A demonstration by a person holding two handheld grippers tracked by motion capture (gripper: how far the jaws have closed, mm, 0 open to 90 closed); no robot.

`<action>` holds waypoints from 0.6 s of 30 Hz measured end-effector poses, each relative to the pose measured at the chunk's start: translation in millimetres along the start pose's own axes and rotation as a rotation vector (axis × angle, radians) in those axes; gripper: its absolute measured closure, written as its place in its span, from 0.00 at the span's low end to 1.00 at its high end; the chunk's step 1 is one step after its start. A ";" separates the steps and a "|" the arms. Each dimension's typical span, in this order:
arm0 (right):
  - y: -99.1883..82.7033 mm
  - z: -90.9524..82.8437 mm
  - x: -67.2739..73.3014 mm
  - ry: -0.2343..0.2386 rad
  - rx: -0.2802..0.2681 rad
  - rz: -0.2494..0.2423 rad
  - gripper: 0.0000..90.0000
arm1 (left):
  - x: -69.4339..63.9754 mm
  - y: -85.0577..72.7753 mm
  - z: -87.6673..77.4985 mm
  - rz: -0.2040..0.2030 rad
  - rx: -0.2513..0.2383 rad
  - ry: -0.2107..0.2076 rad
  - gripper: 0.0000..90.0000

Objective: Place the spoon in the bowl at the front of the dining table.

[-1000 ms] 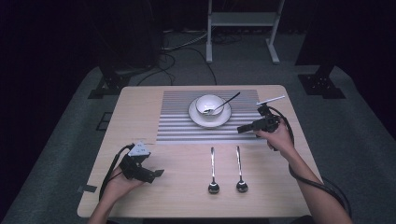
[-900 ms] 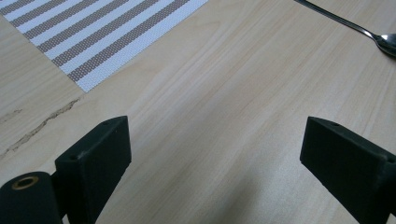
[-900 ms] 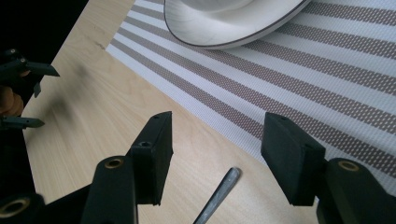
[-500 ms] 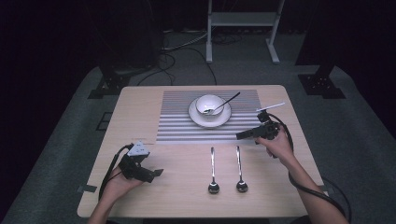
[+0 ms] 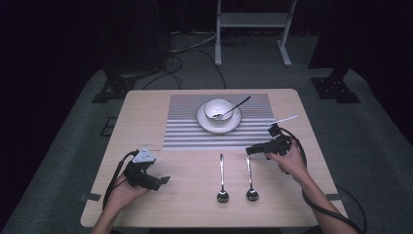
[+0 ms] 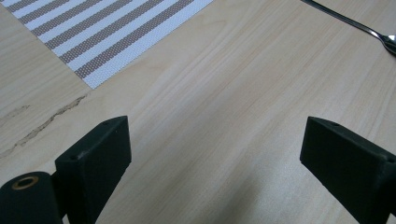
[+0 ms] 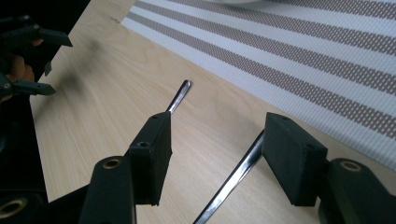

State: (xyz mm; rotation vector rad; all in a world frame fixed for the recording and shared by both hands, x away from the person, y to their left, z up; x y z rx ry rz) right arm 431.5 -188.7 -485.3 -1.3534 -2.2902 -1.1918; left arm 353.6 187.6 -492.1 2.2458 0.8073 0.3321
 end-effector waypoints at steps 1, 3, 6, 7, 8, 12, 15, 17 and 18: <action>-1.9 0.2 0.6 0.001 0.000 0.002 0.46 | 0.0 0.0 0.0 0.000 0.000 0.000 0.09; -5.5 0.2 1.5 0.000 0.001 0.000 0.46 | -0.1 -0.1 0.1 -0.001 0.000 0.000 0.09; -11.6 -0.5 3.8 0.006 -0.002 -0.002 0.46 | -0.8 -0.1 0.6 0.000 -0.001 -0.002 0.09; -13.7 -0.7 4.4 0.006 -0.005 -0.005 0.46 | -0.8 -0.1 0.6 0.000 -0.001 -0.002 0.09; -15.5 -0.6 5.2 0.009 -0.007 -0.005 0.46 | -0.7 -0.1 0.5 -0.001 -0.001 -0.002 0.09; -27.1 0.8 8.5 0.025 -0.014 -0.008 0.45 | -1.2 0.0 0.6 0.000 -0.003 -0.002 0.09; -34.4 1.7 11.0 0.021 -0.011 -0.011 0.45 | -1.3 0.1 0.1 0.003 -0.002 -0.002 0.09; -39.2 0.7 13.2 0.021 -0.013 -0.016 0.44 | -0.2 1.0 -0.7 -0.001 -0.009 0.000 0.09; -40.5 -0.2 14.6 0.026 -0.019 -0.016 0.44 | -0.2 1.0 -0.7 -0.001 -0.009 0.000 0.09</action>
Point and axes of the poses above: each handheld gripper's, and its own axes: z roughly forward along the jaws, y roughly out of its top, x roughly to its left, the point moved 7 cm from there along z, roughly forward along the jaws, and after that the axes turned 1 degree about z, right-handed, at the moved point
